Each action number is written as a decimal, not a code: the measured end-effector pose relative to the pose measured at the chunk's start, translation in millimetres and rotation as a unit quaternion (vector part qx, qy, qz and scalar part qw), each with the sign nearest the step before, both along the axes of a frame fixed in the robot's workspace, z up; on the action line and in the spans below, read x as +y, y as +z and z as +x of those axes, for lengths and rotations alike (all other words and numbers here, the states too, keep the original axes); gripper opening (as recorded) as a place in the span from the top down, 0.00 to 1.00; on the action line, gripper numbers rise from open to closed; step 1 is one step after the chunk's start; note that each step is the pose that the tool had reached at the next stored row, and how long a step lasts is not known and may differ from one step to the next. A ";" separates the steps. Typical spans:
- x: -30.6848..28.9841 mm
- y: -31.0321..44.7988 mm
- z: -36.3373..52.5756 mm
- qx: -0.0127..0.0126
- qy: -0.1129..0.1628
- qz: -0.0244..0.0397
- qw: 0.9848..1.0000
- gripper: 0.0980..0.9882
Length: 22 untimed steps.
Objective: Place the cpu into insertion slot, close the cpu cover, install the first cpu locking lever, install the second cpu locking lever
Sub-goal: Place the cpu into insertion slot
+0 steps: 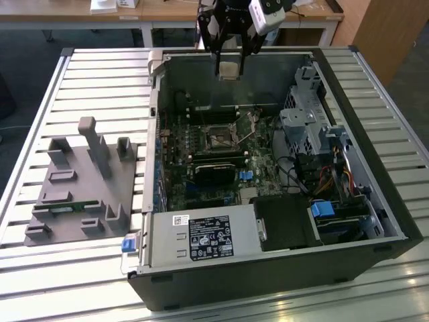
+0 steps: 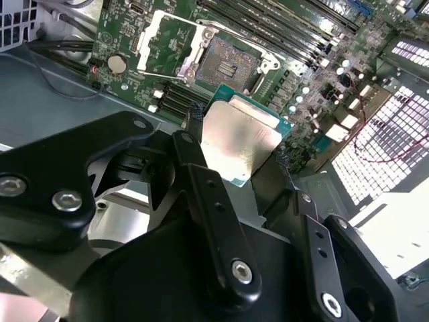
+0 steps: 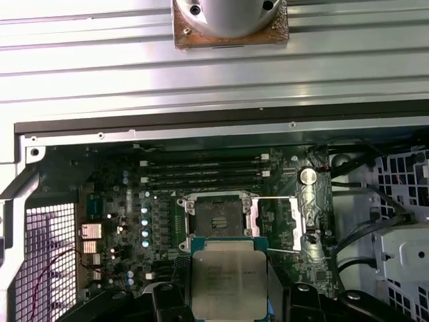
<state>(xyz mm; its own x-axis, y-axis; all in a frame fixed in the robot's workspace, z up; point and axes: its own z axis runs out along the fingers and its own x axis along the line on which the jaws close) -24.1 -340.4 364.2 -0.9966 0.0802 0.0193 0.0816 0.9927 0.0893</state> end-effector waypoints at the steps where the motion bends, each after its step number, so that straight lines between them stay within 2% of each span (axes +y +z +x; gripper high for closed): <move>1: 0.0 0.0 0.0 0.000 -0.001 0.000 1.000 0.51; 22: 0.0 -0.2 -0.1 0.000 -0.032 0.000 0.999 0.51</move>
